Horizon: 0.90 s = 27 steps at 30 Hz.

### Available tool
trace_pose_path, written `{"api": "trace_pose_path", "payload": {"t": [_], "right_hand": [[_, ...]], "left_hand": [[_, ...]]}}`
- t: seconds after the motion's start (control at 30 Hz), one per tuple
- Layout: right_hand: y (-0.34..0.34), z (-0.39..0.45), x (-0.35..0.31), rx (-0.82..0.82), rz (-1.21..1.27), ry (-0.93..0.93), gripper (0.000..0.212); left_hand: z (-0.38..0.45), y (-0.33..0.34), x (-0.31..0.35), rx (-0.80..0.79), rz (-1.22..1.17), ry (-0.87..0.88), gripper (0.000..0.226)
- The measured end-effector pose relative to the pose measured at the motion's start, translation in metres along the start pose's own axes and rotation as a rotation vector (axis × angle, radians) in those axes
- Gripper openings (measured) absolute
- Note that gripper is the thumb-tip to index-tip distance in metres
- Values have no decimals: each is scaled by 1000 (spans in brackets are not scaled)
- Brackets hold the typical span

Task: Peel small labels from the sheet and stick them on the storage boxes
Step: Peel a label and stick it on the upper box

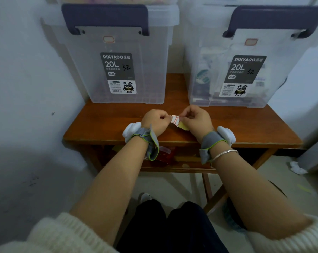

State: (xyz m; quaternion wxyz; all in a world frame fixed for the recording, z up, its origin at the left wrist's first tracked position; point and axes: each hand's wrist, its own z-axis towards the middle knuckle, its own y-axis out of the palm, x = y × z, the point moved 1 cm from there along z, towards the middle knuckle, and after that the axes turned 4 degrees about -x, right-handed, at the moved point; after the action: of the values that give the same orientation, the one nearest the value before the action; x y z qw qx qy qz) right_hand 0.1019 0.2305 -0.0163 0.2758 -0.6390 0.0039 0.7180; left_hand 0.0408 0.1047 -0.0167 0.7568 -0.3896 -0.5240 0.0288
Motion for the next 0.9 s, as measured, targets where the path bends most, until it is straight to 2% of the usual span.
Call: {"api": "trace_pose_path", "payload": {"t": [0.13, 0.27, 0.37, 0.67, 0.77, 0.9], "right_hand": [[0, 2, 0, -18, 10, 58, 35], [2, 0, -3, -25, 1, 68, 22], [1, -3, -5, -7, -13, 51, 28], [0, -5, -7, 6, 17, 57, 30], [0, -4, -6, 13, 24, 61, 30], [0, -2, -6, 29, -1, 56, 20]], "left_hand": [[2, 0, -3, 24, -26, 18, 40], [3, 0, -3, 40, -52, 32, 25], [2, 0, -3, 34, -54, 45, 29], [3, -1, -2, -24, 2, 67, 19], [2, 0, -2, -10, -5, 65, 19], [4, -2, -4, 45, -70, 23, 28]]}}
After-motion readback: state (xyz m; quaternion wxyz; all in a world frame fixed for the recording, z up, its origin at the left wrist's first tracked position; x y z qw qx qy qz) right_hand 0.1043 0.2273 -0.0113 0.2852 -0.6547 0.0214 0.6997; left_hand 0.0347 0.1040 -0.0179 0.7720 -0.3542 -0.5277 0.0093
